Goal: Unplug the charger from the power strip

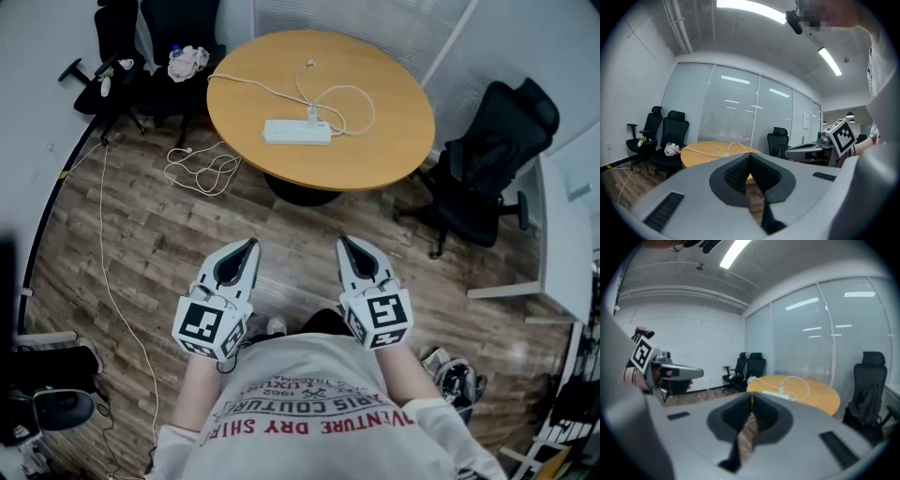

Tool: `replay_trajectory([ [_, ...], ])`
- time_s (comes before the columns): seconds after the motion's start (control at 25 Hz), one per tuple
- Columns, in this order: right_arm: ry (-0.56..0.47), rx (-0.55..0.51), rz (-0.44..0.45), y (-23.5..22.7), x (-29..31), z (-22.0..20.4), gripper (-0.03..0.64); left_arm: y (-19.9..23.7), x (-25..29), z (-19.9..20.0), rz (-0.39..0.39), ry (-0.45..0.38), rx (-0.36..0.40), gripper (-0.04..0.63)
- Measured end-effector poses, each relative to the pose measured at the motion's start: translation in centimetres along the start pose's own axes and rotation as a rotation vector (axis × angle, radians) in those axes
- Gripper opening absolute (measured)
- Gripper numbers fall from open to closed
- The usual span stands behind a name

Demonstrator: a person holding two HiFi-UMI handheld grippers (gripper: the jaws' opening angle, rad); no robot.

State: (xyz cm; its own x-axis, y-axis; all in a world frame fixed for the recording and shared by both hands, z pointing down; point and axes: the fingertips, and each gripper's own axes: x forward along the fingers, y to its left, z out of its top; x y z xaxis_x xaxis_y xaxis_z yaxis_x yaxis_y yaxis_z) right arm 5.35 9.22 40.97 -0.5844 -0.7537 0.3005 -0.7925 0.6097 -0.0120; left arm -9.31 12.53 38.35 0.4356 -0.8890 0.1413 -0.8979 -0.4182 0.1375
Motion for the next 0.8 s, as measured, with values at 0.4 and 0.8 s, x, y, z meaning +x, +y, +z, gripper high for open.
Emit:
replay_trajectory([
  [0.4,0.018,-0.016,0.066,-6.4,12.7,1.5,0.029,8.4,9.4,-0.3,0.104,0.042,0.009,0.031],
  [0.8,0.090,0.041,0.137,-17.3,25.3,3.2,0.029,14.0,24.5,1.5,0.145,0.100,0.032,0.031],
])
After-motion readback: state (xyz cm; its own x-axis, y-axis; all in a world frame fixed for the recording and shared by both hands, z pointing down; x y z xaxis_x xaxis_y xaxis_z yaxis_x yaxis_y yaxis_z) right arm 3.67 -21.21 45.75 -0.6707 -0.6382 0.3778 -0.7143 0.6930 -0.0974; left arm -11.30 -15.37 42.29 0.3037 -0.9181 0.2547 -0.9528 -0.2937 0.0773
